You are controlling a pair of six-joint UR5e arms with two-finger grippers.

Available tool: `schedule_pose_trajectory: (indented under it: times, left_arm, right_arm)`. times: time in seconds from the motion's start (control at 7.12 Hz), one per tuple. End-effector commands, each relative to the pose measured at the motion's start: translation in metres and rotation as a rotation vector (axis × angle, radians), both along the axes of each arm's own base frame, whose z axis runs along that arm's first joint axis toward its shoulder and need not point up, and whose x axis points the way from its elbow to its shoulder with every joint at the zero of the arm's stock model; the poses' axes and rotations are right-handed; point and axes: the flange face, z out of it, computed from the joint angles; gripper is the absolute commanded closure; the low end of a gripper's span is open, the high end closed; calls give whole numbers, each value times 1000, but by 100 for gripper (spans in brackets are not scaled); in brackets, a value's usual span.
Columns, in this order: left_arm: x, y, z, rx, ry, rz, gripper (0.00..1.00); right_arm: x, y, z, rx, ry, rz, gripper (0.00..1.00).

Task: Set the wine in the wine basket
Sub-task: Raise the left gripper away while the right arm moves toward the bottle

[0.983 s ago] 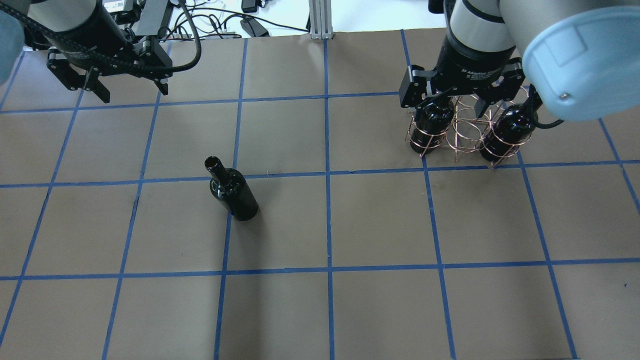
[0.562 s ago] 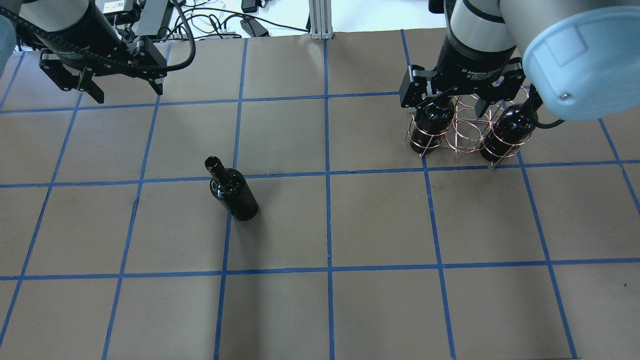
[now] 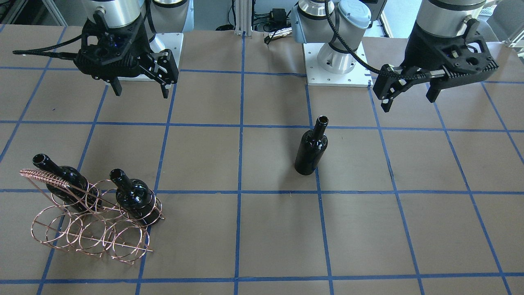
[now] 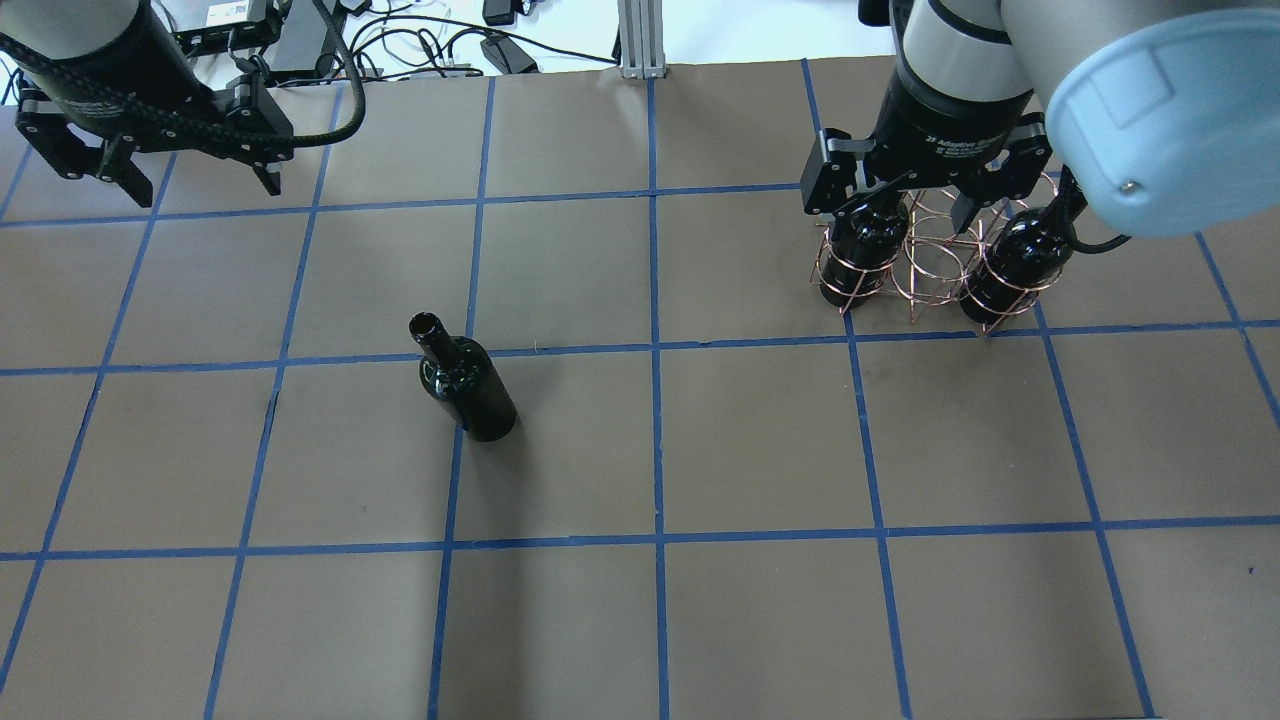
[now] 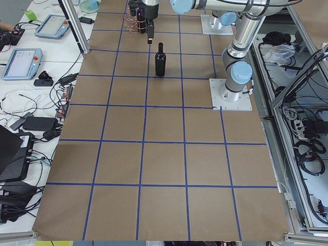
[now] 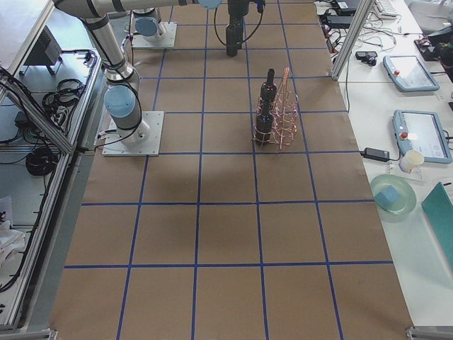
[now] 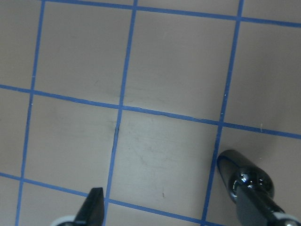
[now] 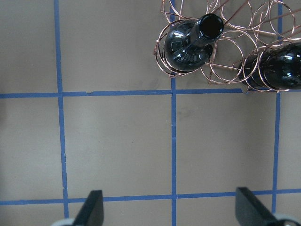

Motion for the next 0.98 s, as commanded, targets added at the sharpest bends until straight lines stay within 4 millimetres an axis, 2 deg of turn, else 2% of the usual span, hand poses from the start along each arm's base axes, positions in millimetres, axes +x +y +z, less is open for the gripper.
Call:
schedule_pose_trajectory:
  times: [0.0, 0.14, 0.28, 0.42, 0.56, 0.7, 0.84]
  left_arm:
    - [-9, 2, -7, 5, 38, 18, 0]
    - [-17, 5, -11, 13, 222, 136, 0]
    - [1, -3, -12, -11, 226, 175, 0]
    - [5, -2, -5, -27, 227, 161, 0]
    - [4, -1, 4, -38, 213, 64, 0]
    - [7, -1, 4, -36, 207, 24, 0]
    - [9, -1, 4, -35, 196, 25, 0]
  right_arm:
    - [7, 1, 6, -17, -9, 6, 0]
    - [15, -3, 3, -18, -16, -16, 0]
    - [48, -8, -1, -50, -48, -37, 0]
    - [96, -18, -4, -75, -44, 21, 0]
    - [136, -24, -8, -83, -35, -29, 0]
    - [181, -19, -21, -75, -47, -74, 0]
    - [217, -4, -30, -89, -71, -122, 0]
